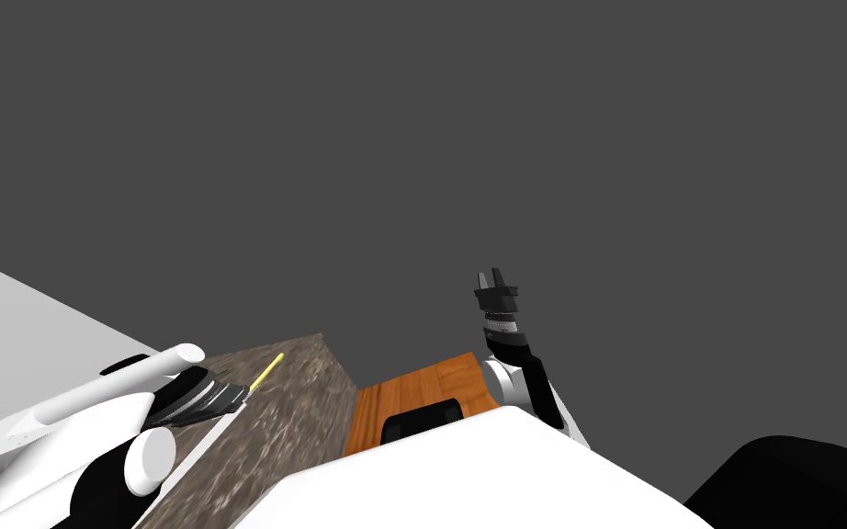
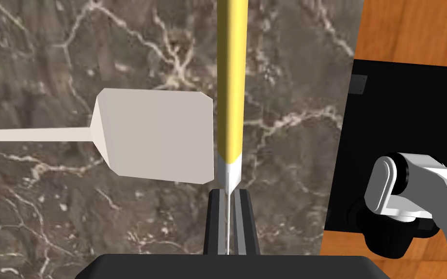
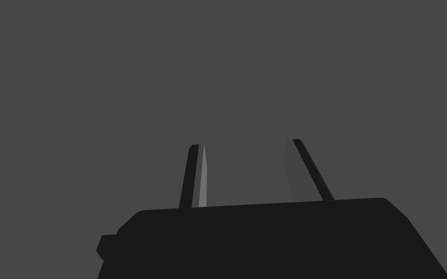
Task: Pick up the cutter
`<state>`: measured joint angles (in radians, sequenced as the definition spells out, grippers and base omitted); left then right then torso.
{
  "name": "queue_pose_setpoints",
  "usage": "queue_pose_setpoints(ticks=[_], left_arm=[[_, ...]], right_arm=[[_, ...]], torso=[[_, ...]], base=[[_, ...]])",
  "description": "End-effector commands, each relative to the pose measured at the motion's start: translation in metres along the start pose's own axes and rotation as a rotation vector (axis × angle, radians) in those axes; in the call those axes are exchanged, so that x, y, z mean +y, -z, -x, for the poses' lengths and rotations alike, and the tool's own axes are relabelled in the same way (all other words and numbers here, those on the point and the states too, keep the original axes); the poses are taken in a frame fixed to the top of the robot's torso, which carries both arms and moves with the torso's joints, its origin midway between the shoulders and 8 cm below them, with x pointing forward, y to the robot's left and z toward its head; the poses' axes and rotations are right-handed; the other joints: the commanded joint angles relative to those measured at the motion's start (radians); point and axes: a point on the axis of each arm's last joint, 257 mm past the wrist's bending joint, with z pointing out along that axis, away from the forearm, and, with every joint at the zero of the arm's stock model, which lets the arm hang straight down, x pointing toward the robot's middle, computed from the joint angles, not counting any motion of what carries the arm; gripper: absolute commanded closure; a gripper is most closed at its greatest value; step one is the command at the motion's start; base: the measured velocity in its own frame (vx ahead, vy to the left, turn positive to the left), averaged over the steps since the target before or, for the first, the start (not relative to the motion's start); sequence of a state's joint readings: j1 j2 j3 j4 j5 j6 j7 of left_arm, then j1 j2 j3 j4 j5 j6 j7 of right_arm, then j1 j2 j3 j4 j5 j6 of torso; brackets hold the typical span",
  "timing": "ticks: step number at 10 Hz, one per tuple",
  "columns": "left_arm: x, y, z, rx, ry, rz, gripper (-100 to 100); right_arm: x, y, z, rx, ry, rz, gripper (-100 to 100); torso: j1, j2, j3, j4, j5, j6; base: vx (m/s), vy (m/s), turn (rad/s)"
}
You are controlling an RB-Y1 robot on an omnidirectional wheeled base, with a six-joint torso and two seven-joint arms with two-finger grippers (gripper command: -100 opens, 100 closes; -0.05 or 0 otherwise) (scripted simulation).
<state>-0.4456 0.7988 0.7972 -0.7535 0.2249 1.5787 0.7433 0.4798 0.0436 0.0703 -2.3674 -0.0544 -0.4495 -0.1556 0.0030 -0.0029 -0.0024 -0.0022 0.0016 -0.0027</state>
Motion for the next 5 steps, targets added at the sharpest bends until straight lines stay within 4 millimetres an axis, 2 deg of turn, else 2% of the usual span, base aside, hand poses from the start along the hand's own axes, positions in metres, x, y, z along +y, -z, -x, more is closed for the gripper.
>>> queue_pose_setpoints(ticks=[1, 2, 3, 4, 5], left_arm=[[0.000, 0.000, 0.000, 0.000, 0.000, 0.000, 0], [-0.004, 0.010, 0.002, -0.007, 0.006, 0.002, 100], [-0.005, 0.015, 0.002, -0.007, 0.009, 0.002, 100], [-0.003, 0.011, 0.001, -0.005, 0.006, 0.000, 100], [-0.003, 0.012, 0.001, -0.006, 0.007, 0.002, 0]], right_arm=[[0.000, 0.000, 0.000, 0.000, 0.000, 0.000, 0], [0.000, 0.000, 0.000, 0.000, 0.000, 0.000, 0], [0.000, 0.000, 0.000, 0.000, 0.000, 0.000, 0], [0.000, 0.000, 0.000, 0.000, 0.000, 0.000, 0], [0.000, 0.000, 0.000, 0.000, 0.000, 0.000, 0]], torso=[[0.000, 0.000, 0.000, 0.000, 0.000, 0.000], [0.000, 0.000, 0.000, 0.000, 0.000, 0.000], [0.000, 0.001, 0.001, 0.000, -0.001, 0.000], [-0.001, 0.002, 0.001, 0.001, -0.001, 0.000], [0.000, 0.001, 0.001, 0.001, 0.000, 0.000]], base=[[0.000, 0.000, 0.000], [-0.018, -0.002, -0.048], [-0.031, -0.002, -0.039], [-0.013, 0.000, -0.007], [0.000, 0.000, 0.000]])
